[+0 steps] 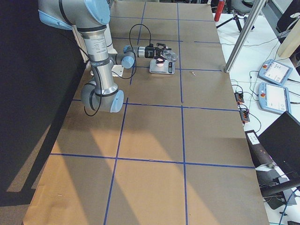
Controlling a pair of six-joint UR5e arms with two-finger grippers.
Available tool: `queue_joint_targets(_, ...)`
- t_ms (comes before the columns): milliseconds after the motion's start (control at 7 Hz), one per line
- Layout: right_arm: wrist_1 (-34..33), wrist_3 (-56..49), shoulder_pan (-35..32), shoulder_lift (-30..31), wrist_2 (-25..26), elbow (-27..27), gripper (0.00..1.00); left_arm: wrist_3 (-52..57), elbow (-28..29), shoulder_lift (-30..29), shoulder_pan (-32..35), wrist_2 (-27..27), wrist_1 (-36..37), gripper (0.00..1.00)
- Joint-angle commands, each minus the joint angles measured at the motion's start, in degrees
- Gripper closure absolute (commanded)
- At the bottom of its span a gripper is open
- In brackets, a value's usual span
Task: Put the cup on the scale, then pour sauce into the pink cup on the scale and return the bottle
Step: 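Tilt the bottle spout down over the pink cup with the right gripper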
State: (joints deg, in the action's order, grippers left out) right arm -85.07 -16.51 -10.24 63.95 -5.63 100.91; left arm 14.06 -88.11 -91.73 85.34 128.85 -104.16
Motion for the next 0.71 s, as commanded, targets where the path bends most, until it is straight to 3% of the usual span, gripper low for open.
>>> queue_joint_targets(0, 5.59, 7.76, -0.04, 0.56, -6.56, -0.02, 1.00, 0.00, -0.57, -0.03, 0.00, 0.09, 0.18, 0.00)
queue_joint_targets(571, 7.71, 32.62, -0.04, 1.26, -15.62, 1.47, 1.00, 0.00, -1.63, -0.03, 0.09, 0.18, 0.36, 0.00)
